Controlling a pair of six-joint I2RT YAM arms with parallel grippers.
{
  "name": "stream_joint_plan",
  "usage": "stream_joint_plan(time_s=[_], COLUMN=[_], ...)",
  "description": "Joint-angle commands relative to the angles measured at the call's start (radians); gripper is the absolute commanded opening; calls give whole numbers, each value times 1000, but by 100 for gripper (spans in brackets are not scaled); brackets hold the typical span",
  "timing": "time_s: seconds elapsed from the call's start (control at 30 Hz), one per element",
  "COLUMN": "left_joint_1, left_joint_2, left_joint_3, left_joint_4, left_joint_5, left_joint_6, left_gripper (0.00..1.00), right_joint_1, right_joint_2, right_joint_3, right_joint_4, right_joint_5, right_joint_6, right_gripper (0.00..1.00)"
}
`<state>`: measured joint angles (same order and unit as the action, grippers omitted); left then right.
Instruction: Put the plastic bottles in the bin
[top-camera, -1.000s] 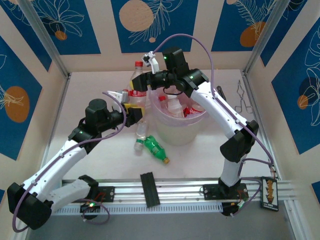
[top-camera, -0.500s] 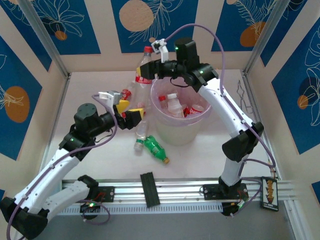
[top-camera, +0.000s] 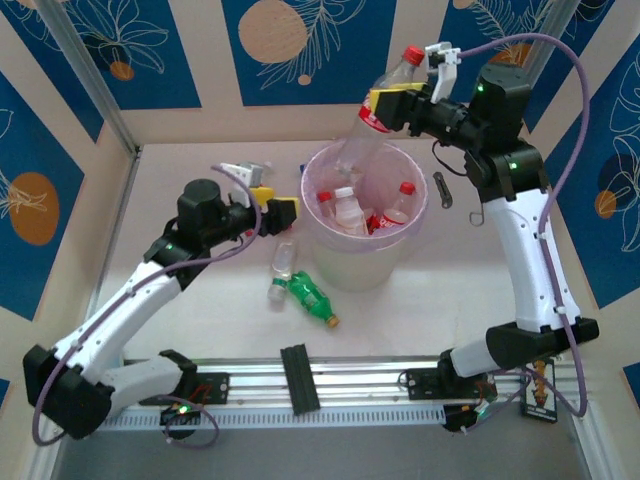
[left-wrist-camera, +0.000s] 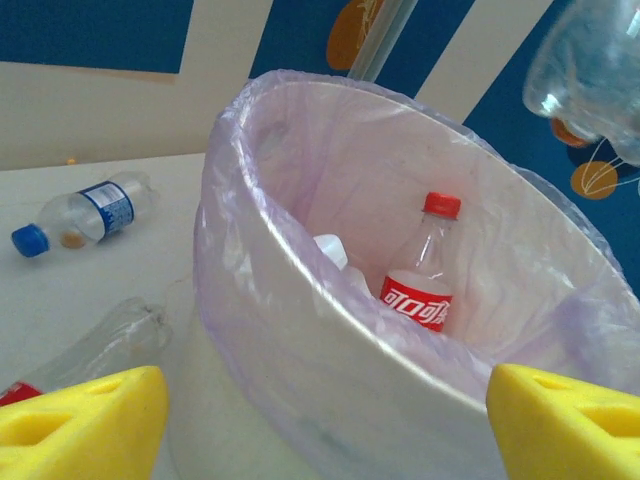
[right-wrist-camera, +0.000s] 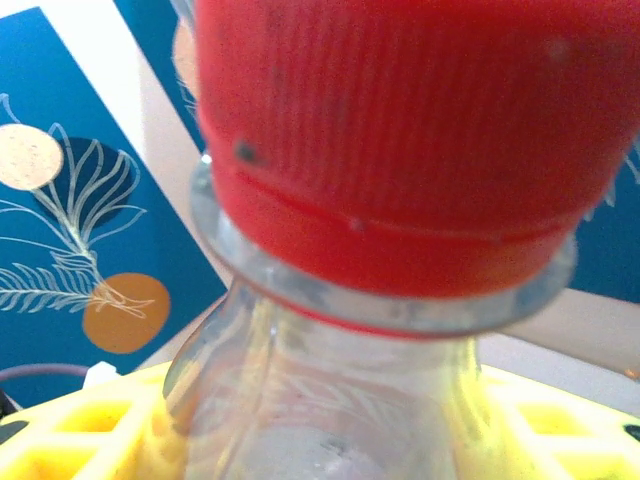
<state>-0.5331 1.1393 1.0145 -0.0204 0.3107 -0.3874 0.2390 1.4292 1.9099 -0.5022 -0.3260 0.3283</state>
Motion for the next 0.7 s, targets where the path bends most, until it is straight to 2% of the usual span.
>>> stream_joint_plan(time_s=[0.0, 0.17, 0.2, 0.27, 0.67], left_joint_1=[-9, -29, -32, -38, -46], left_joint_2=[78, 198, 214, 237, 289], left_joint_3=[73, 179, 191, 204, 210], left_joint_4=[63, 1, 7, 13, 25], left_joint_5=[45, -8, -6, -5, -8], left_joint_6=[-10, 21, 18, 15, 7], left_gripper=[80, 74, 72, 68, 57], right_joint_1=[-17, -17, -17, -14, 87], right_joint_2=[14, 4, 6, 10, 82], right_joint_3=[-58, -138, -149, -167, -213], right_joint_4=[-139, -205, -214, -235, -366], right_joint_5=[21, 31, 34, 39, 186], right_joint_6=[-79, -144, -156, -179, -328], right_gripper=[50, 48, 41, 35, 31])
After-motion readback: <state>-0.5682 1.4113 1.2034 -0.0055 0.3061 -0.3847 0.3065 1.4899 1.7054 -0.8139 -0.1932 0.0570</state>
